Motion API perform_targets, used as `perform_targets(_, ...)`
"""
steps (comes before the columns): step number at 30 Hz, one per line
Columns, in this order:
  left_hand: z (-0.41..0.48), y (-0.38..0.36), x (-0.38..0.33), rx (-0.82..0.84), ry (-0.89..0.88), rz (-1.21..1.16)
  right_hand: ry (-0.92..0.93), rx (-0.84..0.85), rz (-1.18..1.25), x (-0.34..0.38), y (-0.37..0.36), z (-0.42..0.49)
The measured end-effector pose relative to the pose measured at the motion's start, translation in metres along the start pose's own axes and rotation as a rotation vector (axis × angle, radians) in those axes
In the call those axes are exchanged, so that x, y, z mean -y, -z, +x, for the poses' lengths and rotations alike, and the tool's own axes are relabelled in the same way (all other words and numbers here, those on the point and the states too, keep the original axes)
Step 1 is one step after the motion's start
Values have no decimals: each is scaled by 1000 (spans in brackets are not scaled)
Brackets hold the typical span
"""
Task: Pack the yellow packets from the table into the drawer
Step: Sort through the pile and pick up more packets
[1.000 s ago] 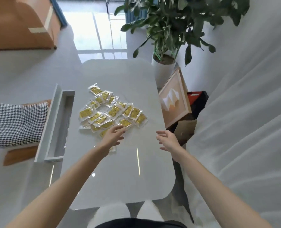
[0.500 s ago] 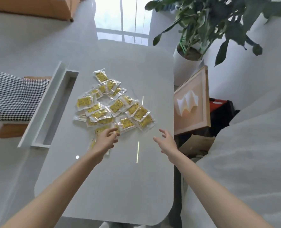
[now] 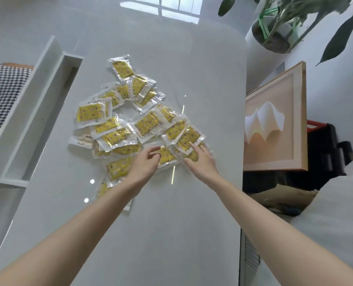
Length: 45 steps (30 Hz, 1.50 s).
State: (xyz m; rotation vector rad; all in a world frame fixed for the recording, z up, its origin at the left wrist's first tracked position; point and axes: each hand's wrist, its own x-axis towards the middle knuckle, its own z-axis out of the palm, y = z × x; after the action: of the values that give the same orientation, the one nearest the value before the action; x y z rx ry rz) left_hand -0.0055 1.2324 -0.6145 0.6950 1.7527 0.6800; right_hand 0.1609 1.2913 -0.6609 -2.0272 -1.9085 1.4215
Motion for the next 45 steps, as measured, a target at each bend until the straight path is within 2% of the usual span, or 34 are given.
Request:
perform_targets(7, 41, -3, 19, 26, -63, 141, 8, 107, -414, -26, -30, 57)
perform_targets(12, 66, -7, 23, 35, -165, 354, 94, 60, -497, -50, -44, 54)
perform_targets(16, 91, -24, 20, 46, -289, 553, 128, 113, -520, -62, -35, 48)
perform_targets(21, 132, -55, 7, 74, -350, 718, 148, 167, -527, -84, -20, 37)
perform_targets(24, 156, -65, 3, 94, -351, 933, 142, 157, -448, -94, -15, 29)
perform_targets(26, 166, -69, 3, 69, -328, 1057, 125, 62, -313, -96, -16, 25)
perform_targets(29, 173, -73, 2, -1, -261, 1059, 17, -305, -47, -90, -25, 19)
perform_targets(31, 175, -73, 1, -47, -269, 1027, -185, -479, 73, -78, -34, 21)
perform_targets(33, 177, -72, 2, -78, -298, 996, -442, -482, 206, -63, -42, 31)
perform_targets(35, 176, -72, 4, -84, -314, 970, -593, -461, 250, -48, -48, 42)
perform_targets(41, 167, -73, 14, -113, -260, 884, -595, -502, 241, -41, -51, 56)
perform_targets(45, 164, -69, 18, -93, -158, 786, -547, -488, 319, -46, -47, 50)
